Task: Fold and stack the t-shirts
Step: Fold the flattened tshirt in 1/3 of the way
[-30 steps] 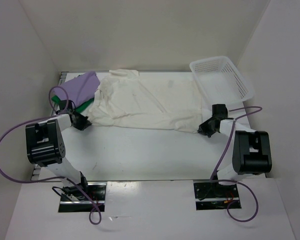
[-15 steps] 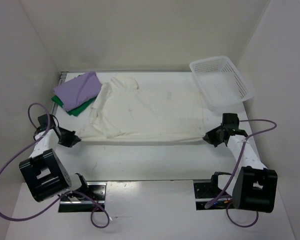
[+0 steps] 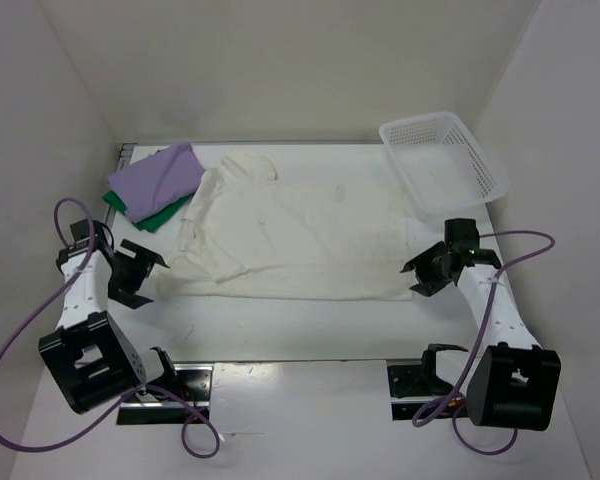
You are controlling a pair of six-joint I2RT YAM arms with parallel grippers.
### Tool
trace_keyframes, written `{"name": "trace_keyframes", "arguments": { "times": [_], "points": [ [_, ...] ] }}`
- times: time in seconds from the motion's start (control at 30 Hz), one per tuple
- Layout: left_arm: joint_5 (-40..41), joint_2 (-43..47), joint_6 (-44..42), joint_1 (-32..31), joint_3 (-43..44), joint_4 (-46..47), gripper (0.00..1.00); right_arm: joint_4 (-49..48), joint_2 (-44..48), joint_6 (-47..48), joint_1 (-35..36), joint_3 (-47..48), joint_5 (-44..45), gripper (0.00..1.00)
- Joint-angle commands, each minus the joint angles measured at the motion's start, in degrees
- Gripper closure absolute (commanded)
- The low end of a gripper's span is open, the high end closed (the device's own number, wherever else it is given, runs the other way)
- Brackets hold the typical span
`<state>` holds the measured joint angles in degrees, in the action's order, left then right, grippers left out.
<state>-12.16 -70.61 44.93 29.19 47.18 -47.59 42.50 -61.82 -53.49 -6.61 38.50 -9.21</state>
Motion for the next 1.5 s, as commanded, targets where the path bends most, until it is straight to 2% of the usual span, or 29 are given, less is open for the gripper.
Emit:
{"name": "trace_keyframes", "arguments": {
  "times": [0.0, 0.03, 0.07, 0.1, 0.13, 0.2, 0.23, 0.27, 0.33, 0.37, 0.47, 0.5, 0.53, 0.57, 0.6, 0.7, 0.8, 0.97, 1.03, 1.2, 1.47],
  "points": [
    [-1.3, -0.1, -1.6, -0.6, 5.7, 0.0, 0.04, 2.9, 1.2, 3.0, 1.5, 8.3, 2.6, 0.43],
    [-2.8, -0.8, -2.2, -2.3, 8.2, 1.3, 0.14, 2.9, 0.5, 3.9, 2.2, 9.6, 3.6, 0.38],
    [-4.6, -0.8, -2.2, -4.0, 8.7, 5.7, 0.29, 2.9, 0.5, 5.3, 2.2, 11.3, 4.6, 0.36],
    [-6.8, -1.5, -2.2, -5.7, 8.7, 7.3, 0.49, 2.9, 0.5, 5.3, 2.9, 14.5, 4.6, 0.36],
    [-7.6, -1.5, -1.3, -8.9, 8.7, 9.2, 0.78, 1.6, -0.2, 6.3, 2.9, 15.6, 4.6, 0.36],
    [-8.1, -0.4, 0.1, -12.7, 6.6, 15.0, 0.92, 0.4, -1.3, 7.4, 3.7, 17.4, 3.0, 0.35],
    [-8.1, 0.5, 0.9, -15.1, 5.7, 16.7, 0.99, -3.4, -1.3, 8.0, 5.5, 17.4, 1.8, 0.39],
    [-7.4, 1.0, 2.3, -20.4, 4.7, 19.7, 1.00, -5.3, -2.1, 8.0, 6.0, 17.4, -1.5, 0.48],
    [-5.6, 1.0, 4.2, -25.6, 1.4, 21.8, 1.00, -9.0, -3.6, 8.0, 6.9, 14.5, -4.0, 0.75],
    [-5.6, 1.0, 6.6, -29.0, -0.1, 24.5, 1.00, -11.5, -4.6, 8.0, 8.8, 13.7, -4.8, 1.00],
    [-5.6, 0.5, 10.7, -31.7, -5.5, 30.0, 0.99, -15.4, -7.8, 8.0, 15.5, 11.9, -5.3, 1.00],
    [-5.0, 0.5, 11.6, -32.4, -6.2, 31.0, 0.94, -15.4, -9.4, 8.0, 17.1, 11.9, -5.3, 1.00],
    [-5.0, 0.5, 12.4, -33.2, -6.7, 31.7, 0.88, -16.2, -9.9, 8.0, 18.9, 11.9, -4.4, 1.00],
    [-3.4, 0.0, 13.1, -33.2, -7.3, 32.4, 0.72, -16.2, -9.9, 8.0, 21.4, 11.9, -4.4, 1.00],
    [-2.4, -0.1, 14.5, -33.2, -7.3, 32.9, 0.63, -17.0, -9.9, 8.0, 22.2, 11.3, -4.4, 0.98],
    [0.9, -0.6, 16.9, -33.2, -8.4, 34.1, 0.52, -18.1, -9.0, 8.0, 22.7, 8.8, -3.9, 0.92],
    [3.3, 0.2, 20.3, -33.2, -10.7, 34.6, 0.52, -17.1, -7.4, 9.5, 22.7, 8.3, -3.9, 0.88],
    [5.4, 1.4, 24.1, -33.2, -13.0, 32.8, 0.66, -16.0, -5.2, 9.5, 22.7, 7.0, -3.4, 0.87],
    [6.2, 3.0, 24.9, -33.2, -14.7, 32.3, 0.69, -16.0, -4.4, 9.5, 22.7, 7.0, -3.4, 0.85],
    [6.9, 3.5, 27.9, -33.2, -18.5, 34.6, 0.69, -15.5, -5.0, 10.1, 22.7, 7.0, -4.8, 0.85],
    [7.7, 1.1, 28.5, -33.2, -17.4, 36.5, 0.67, -15.5, -5.0, 11.1, 22.7, 7.0, -5.3, 0.85]
  ]
}}
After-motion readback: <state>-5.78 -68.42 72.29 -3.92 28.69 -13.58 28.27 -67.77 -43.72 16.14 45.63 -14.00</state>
